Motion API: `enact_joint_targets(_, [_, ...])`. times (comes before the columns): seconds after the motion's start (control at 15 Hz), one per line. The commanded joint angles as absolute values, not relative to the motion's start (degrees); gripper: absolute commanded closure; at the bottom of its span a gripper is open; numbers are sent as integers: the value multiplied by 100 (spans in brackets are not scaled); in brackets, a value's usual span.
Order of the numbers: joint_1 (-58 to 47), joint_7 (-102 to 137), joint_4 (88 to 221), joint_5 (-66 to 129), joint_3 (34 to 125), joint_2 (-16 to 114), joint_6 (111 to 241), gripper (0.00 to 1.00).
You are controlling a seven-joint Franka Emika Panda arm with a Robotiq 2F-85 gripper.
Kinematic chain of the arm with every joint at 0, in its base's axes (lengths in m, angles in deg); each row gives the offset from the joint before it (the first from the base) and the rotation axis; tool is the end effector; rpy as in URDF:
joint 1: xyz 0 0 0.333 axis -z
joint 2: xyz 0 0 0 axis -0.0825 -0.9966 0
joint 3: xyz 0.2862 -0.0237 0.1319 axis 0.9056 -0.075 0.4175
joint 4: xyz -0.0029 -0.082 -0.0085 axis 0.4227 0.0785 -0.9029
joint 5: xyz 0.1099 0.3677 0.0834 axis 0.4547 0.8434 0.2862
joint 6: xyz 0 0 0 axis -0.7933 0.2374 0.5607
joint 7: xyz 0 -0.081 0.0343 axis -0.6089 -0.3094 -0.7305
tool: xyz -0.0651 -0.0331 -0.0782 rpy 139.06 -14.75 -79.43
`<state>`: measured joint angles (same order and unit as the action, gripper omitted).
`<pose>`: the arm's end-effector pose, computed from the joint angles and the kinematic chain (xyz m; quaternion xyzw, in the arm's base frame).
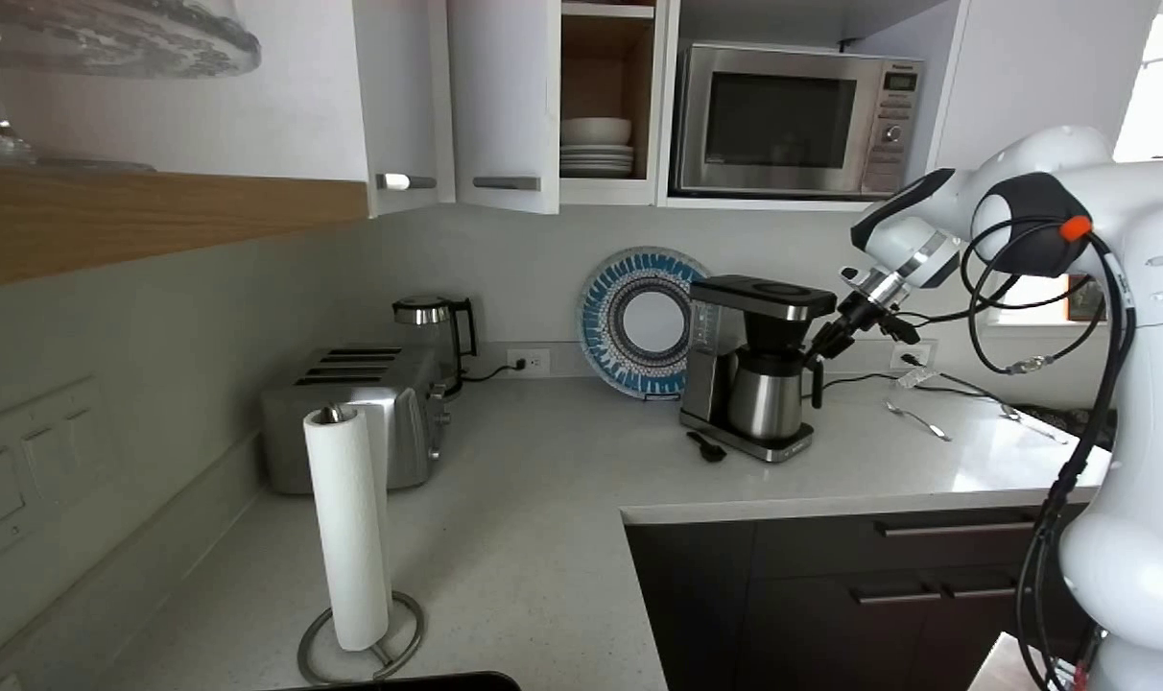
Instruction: Pick up the coffee jar and put it on the kitchen counter
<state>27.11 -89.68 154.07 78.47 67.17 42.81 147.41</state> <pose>0.4965 -0.4386 0.4132 -0.8944 -0.3257 -0.2754 0.1343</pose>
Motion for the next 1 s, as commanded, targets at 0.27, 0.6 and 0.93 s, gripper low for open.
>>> enact_joint_targets(0.27, [2896,-8883,15178,7813,6761,4191,14329,91])
enact_joint_targets(0.6, [3072,-8899,15116,7971,6764,4309,13861,91])
enact_joint_targets(0.93, [3221,-8921,15063,7996,6770,4298,13655,91])
